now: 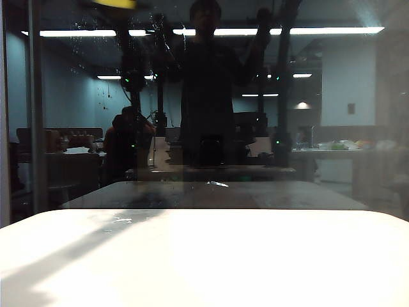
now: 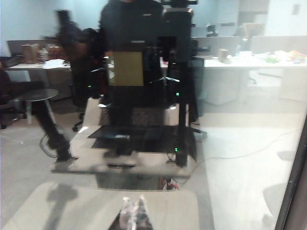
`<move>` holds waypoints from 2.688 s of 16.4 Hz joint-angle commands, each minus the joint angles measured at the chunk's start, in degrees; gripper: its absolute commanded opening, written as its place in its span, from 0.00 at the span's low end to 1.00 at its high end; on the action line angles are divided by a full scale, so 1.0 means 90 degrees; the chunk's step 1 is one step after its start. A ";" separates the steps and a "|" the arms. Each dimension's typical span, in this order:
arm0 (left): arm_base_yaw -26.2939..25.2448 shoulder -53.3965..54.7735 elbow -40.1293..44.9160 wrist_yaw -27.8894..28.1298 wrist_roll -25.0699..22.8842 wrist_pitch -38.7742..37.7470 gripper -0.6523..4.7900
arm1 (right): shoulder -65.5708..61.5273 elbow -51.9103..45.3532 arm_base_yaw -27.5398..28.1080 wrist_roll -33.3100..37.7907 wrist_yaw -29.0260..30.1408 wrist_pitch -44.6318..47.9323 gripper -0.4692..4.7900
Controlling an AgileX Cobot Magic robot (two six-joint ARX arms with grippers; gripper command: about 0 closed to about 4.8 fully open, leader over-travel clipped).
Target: Reach upward to find where there is water on the glass, pick up the sponge from the table, dry the water, and finally place the sponge back on the table.
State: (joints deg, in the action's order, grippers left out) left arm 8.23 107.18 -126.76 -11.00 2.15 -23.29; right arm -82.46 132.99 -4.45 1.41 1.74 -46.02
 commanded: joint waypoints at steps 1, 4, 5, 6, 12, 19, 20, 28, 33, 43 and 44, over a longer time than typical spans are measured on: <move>0.0741 0.0335 -0.0024 0.0092 -0.0027 0.0333 0.11 | 0.0029 0.0029 0.0007 -0.0007 0.0012 0.0090 0.07; 0.1275 0.0629 -0.0024 0.0107 -0.0029 0.0566 0.11 | 0.0029 0.0029 0.0007 -0.0007 0.0015 0.0087 0.07; 0.1302 0.0653 -0.0024 0.0102 -0.0032 0.0578 0.11 | 0.0029 0.0029 0.0007 -0.0007 0.0015 0.0087 0.07; 0.1304 0.0656 -0.0024 0.0107 -0.0032 0.0578 0.11 | 0.0032 0.0029 0.0007 -0.0007 0.0015 0.0087 0.07; 0.0828 0.0335 -0.0029 0.0534 -0.0588 0.0153 0.11 | 0.0080 0.0029 0.0007 -0.0002 0.0418 0.0078 0.07; -0.0639 -0.0187 -0.0029 0.0532 -0.0571 -0.0551 0.11 | 0.0163 0.0029 0.0007 0.0010 0.1030 0.0022 0.07; -0.0848 -0.0284 -0.0029 0.0532 -0.0571 -0.0551 0.11 | 0.0170 0.0029 0.0007 0.0010 0.1304 0.0019 0.07; -0.1277 -0.0457 -0.0024 -0.0039 -0.0325 -0.0743 0.11 | 0.0189 0.0029 0.0007 0.0015 0.2514 -0.0199 0.07; -0.0058 -0.0034 -0.0024 -0.0017 -0.0410 -0.0733 0.11 | 0.0202 0.0029 0.0007 0.0012 0.2514 -0.0194 0.07; 0.1676 0.0879 -0.0024 0.0148 -0.0406 0.0080 0.11 | 0.0238 0.0029 0.0007 0.0226 0.3665 -0.0979 0.07; 0.1676 0.0954 -0.0024 0.0073 -0.0401 0.0070 0.11 | 0.0238 0.0029 0.0005 0.0226 0.3706 -0.1013 0.07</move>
State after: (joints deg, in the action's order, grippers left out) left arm 23.35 115.55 -126.67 -9.91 -1.48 -23.57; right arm -80.58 133.01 -4.43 3.38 34.72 -55.48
